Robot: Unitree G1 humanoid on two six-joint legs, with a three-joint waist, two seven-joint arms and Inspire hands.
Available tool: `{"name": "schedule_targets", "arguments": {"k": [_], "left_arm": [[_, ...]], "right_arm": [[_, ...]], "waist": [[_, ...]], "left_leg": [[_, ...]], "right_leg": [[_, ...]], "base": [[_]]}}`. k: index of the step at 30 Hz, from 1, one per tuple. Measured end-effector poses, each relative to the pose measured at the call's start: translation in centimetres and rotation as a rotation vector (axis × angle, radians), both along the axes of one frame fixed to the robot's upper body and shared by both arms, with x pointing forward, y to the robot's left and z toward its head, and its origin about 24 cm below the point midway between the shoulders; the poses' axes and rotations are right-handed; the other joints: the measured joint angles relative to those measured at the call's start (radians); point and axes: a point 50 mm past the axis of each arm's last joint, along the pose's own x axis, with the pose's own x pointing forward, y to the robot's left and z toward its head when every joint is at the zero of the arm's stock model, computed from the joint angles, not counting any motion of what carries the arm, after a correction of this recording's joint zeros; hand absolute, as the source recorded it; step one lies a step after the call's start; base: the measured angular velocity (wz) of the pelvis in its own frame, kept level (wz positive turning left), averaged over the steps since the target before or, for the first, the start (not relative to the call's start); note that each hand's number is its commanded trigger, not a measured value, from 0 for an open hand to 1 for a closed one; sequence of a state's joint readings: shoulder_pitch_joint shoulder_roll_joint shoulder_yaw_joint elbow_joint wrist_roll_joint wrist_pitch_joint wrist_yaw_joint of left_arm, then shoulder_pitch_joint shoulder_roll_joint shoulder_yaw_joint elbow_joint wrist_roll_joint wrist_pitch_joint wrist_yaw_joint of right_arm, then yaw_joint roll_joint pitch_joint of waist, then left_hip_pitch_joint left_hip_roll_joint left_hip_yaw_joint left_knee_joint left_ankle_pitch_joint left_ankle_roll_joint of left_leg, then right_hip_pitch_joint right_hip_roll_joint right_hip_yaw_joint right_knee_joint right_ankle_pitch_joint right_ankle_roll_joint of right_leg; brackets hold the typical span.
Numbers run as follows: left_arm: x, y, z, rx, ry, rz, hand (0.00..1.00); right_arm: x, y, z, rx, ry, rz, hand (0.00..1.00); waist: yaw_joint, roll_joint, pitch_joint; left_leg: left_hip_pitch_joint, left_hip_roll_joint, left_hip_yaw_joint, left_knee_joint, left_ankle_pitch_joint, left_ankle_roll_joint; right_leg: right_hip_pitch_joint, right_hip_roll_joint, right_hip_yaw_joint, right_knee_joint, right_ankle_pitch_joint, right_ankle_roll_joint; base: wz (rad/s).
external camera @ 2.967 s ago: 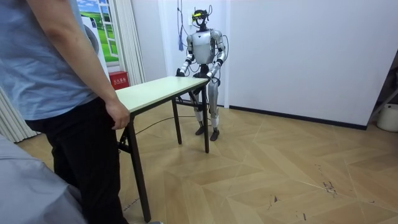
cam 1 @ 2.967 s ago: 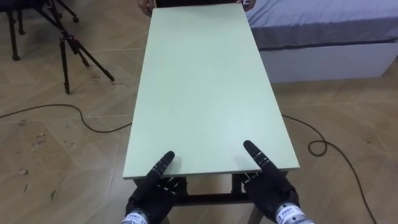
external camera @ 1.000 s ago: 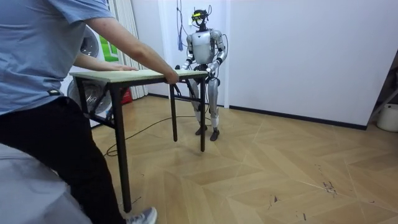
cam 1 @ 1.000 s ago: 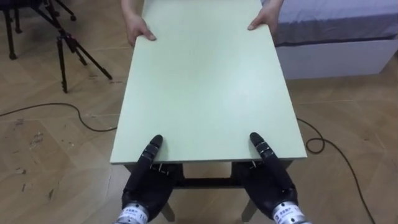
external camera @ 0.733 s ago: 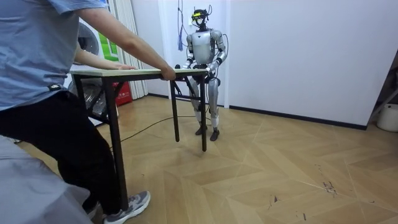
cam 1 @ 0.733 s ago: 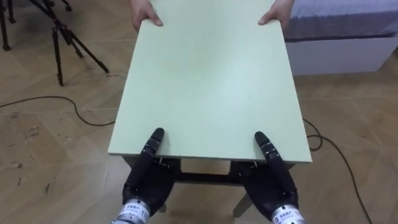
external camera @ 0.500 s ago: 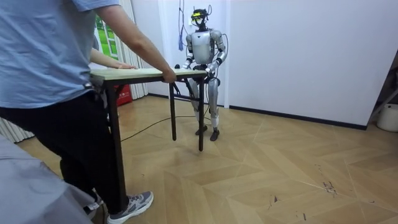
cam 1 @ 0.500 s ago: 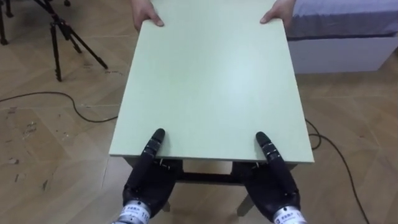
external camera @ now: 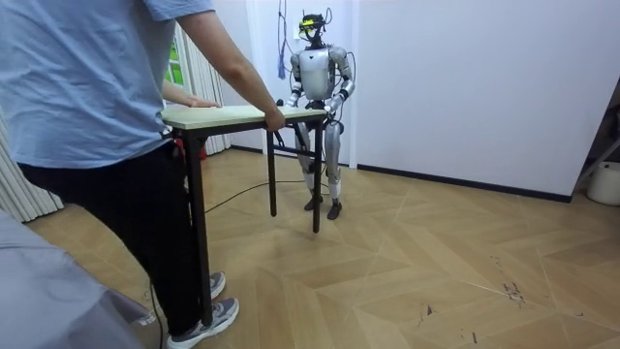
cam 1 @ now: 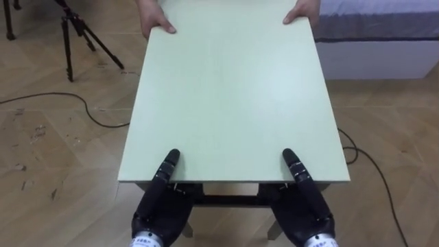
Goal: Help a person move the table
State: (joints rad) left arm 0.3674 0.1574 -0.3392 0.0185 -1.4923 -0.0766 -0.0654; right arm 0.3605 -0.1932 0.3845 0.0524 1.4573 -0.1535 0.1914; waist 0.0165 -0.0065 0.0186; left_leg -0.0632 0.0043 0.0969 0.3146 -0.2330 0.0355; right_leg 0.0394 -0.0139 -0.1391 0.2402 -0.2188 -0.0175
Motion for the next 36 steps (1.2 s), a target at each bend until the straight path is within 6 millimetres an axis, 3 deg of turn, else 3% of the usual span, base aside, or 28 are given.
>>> {"name": "schedule_targets", "arguments": {"k": [4,7,8,9,11,12,13,14,15,17,18,20,21,22,23,24,25,27,28,29,31,32,33,34,36], "left_arm": [[0.0,-0.2,0.1,-0.002,-0.025,0.010,1.00],[0.1,-0.3,0.2,-0.008,-0.031,0.007,1.00],[0.3,-0.3,0.3,-0.004,-0.039,0.001,1.00],[0.5,-0.3,0.4,0.001,-0.043,-0.005,1.00],[0.3,-0.1,0.3,0.003,-0.037,-0.003,1.00],[-0.2,-0.1,0.0,-0.001,-0.020,0.004,1.00],[-0.6,0.0,-0.2,-0.012,-0.007,0.013,1.00],[-1.3,0.3,-0.5,-0.013,0.010,0.019,1.00],[-1.5,0.6,-0.6,-0.008,0.008,0.017,1.00],[-1.3,0.7,-0.4,0.002,-0.014,0.003,1.00],[-1.0,0.6,-0.3,0.007,-0.025,-0.005,1.00],[-1.0,0.8,-0.3,0.014,-0.024,-0.006,1.00],[-0.8,0.8,-0.2,0.017,-0.030,-0.005,1.00],[-0.6,0.7,-0.1,0.013,-0.039,-0.006,1.00],[0.2,0.5,0.3,0.010,-0.064,-0.013,1.00],[1.0,0.5,0.6,0.014,-0.086,-0.015,1.00],[1.5,0.5,0.7,0.017,-0.096,-0.018,1.00],[2.9,0.0,0.7,0.011,-0.107,-0.027,1.00],[3.2,-0.1,0.6,0.010,-0.104,-0.026,1.00],[3.6,-0.2,0.5,0.011,-0.102,-0.017,1.00],[3.4,-0.3,0.3,0.002,-0.086,-0.001,1.00],[3.0,-0.3,-0.1,0.002,-0.065,0.000,1.00],[2.5,-0.3,-0.4,0.004,-0.042,0.001,1.00],[2.3,-0.3,-0.5,0.005,-0.033,0.000,1.00],[1.7,-0.3,-0.8,0.006,-0.012,-0.004,1.00]], "right_arm": [[0.0,0.0,0.2,0.011,-0.015,-0.006,1.00],[0.0,0.0,0.1,0.024,-0.011,-0.010,1.00],[0.0,-0.1,0.1,0.021,-0.012,-0.012,1.00],[0.0,-0.1,0.1,0.022,-0.012,-0.014,1.00],[0.0,0.0,0.1,0.019,-0.011,-0.008,1.00],[-0.2,-0.1,0.0,0.014,-0.001,0.009,1.00],[-0.3,0.0,-0.2,0.013,0.011,0.019,1.00],[-0.7,0.2,-0.5,0.018,0.028,0.029,1.00],[-0.9,0.3,-0.5,0.022,0.025,0.035,1.00],[-0.8,0.1,-0.4,0.018,0.005,0.042,1.00],[-0.6,0.1,-0.3,0.017,-0.003,0.038,1.00],[-0.6,0.1,-0.2,0.011,-0.009,0.043,1.00],[-0.4,0.0,0.0,0.004,-0.022,0.044,1.00],[-0.1,0.0,0.2,0.001,-0.034,0.047,1.00],[0.8,-0.2,0.6,-0.006,-0.066,0.046,1.00],[1.7,-0.1,0.9,-0.012,-0.090,0.052,1.00],[2.1,-0.1,1.0,-0.013,-0.099,0.050,1.00],[3.0,-0.6,1.1,-0.016,-0.109,0.032,1.00],[3.2,-0.7,1.0,-0.015,-0.105,0.032,1.00],[3.4,-0.5,0.8,-0.011,-0.092,0.033,1.00],[3.5,-0.3,0.7,-0.004,-0.078,0.036,1.00],[3.0,-0.5,0.4,-0.002,-0.059,0.024,1.00],[2.4,-0.5,0.0,-0.001,-0.037,0.024,1.00],[2.2,-0.6,-0.1,-0.003,-0.030,0.024,1.00],[1.7,-0.8,-0.4,-0.017,-0.016,0.024,1.00]], "waist": [[-0.003,0.009,0.0051],[0.018,0.013,0.0063],[0.017,0.015,0.0054],[0.021,0.011,0.0028],[0.034,0.009,0.0021],[0.058,0.023,0.0016],[0.065,0.026,-0.0002],[0.062,0.043,-0.0069],[0.045,0.041,-0.0032],[0.025,0.042,0.0052],[0.014,0.042,0.0170],[0.009,0.034,0.0124],[-0.007,0.043,0.0069],[-0.013,0.060,0.0113],[-0.014,0.089,0.0248],[-0.015,0.103,0.0240],[-0.017,0.105,0.0237],[-0.015,0.103,0.0227],[-0.014,0.102,0.0220],[-0.011,0.091,0.0160],[-0.012,0.085,0.0114],[-0.020,0.074,0.0025],[-0.037,0.069,-0.0062],[-0.042,0.067,-0.0073],[-0.057,0.063,-0.0060]], "left_leg": [[-0.073,0.025,-0.007,0.095,-0.021,-0.005],[-0.140,0.043,-0.018,0.199,-0.028,-0.018],[-0.182,0.053,-0.024,0.254,-0.020,-0.032],[-0.224,0.057,-0.033,0.303,0.005,-0.075],[-0.268,0.064,-0.048,0.382,0.051,-0.139],[-0.283,0.094,-0.043,0.542,0.055,-0.126],[-0.278,0.112,-0.045,0.628,0.065,-0.112],[-0.249,0.132,-0.047,0.751,0.083,-0.101],[-0.205,0.148,-0.052,0.788,0.101,-0.101],[-0.137,0.168,-0.061,0.725,0.108,-0.110],[-0.121,0.157,-0.061,0.675,0.056,-0.115],[-0.113,0.133,-0.071,0.603,0.042,-0.128],[-0.094,0.123,-0.078,0.526,-0.015,-0.137],[-0.086,0.128,-0.083,0.502,-0.052,-0.135],[-0.083,0.148,-0.084,0.462,-0.117,-0.132],[-0.081,0.151,-0.083,0.391,-0.176,-0.134],[-0.081,0.152,-0.075,0.355,-0.198,-0.131],[-0.084,0.149,-0.042,0.307,-0.259,-0.098],[-0.085,0.146,-0.040,0.317,-0.269,-0.087],[-0.088,0.136,-0.026,0.349,-0.275,-0.085],[-0.109,0.118,-0.003,0.359,-0.271,-0.050],[-0.113,0.099,0.010,0.354,-0.254,-0.032],[-0.115,0.077,0.007,0.347,-0.237,-0.016],[-0.114,0.066,0.006,0.342,-0.227,-0.008],[-0.120,0.034,0.009,0.320,-0.188,0.020]], "right_leg": [[-0.053,0.019,-0.001,0.044,-0.004,-0.008],[-0.099,0.041,0.001,0.095,-0.019,-0.032],[-0.126,0.052,0.001,0.104,-0.025,-0.042],[-0.145,0.054,-0.002,0.110,-0.029,-0.058],[-0.159,0.044,-0.004,0.104,-0.010,-0.081],[-0.154,0.052,-0.016,0.108,-0.002,-0.090],[-0.149,0.054,-0.033,0.109,0.000,-0.092],[-0.139,0.067,-0.048,0.112,0.004,-0.094],[-0.147,0.071,-0.075,0.139,-0.001,-0.102],[-0.195,0.076,-0.105,0.185,-0.008,-0.107],[-0.217,0.072,-0.109,0.209,-0.003,-0.107],[-0.242,0.053,-0.098,0.198,0.034,-0.107],[-0.255,0.054,-0.106,0.158,0.067,-0.109],[-0.264,0.057,-0.123,0.139,0.085,-0.113],[-0.304,0.067,-0.141,0.141,0.113,-0.122],[-0.358,0.068,-0.147,0.155,0.132,-0.129],[-0.380,0.063,-0.157,0.162,0.144,-0.130],[-0.442,0.031,-0.207,0.177,0.174,-0.139],[-0.446,0.024,-0.221,0.175,0.184,-0.141],[-0.453,0.000,-0.250,0.170,0.204,-0.148],[-0.449,-0.031,-0.262,0.154,0.229,-0.122],[-0.440,-0.055,-0.262,0.138,0.252,-0.102],[-0.428,-0.070,-0.252,0.116,0.275,-0.066],[-0.422,-0.076,-0.246,0.101,0.288,-0.043],[-0.413,-0.099,-0.218,0.079,0.324,0.075]], "base": [[0.01],[-0.05],[0.16],[0.14],[-0.36],[-0.76],[-0.75],[-0.11],[0.23],[0.43],[0.20],[0.11],[0.21],[0.16],[0.00],[-0.07],[0.05],[0.17],[-0.09],[-0.20],[-0.03],[0.28],[0.30],[0.20],[0.19]]}}
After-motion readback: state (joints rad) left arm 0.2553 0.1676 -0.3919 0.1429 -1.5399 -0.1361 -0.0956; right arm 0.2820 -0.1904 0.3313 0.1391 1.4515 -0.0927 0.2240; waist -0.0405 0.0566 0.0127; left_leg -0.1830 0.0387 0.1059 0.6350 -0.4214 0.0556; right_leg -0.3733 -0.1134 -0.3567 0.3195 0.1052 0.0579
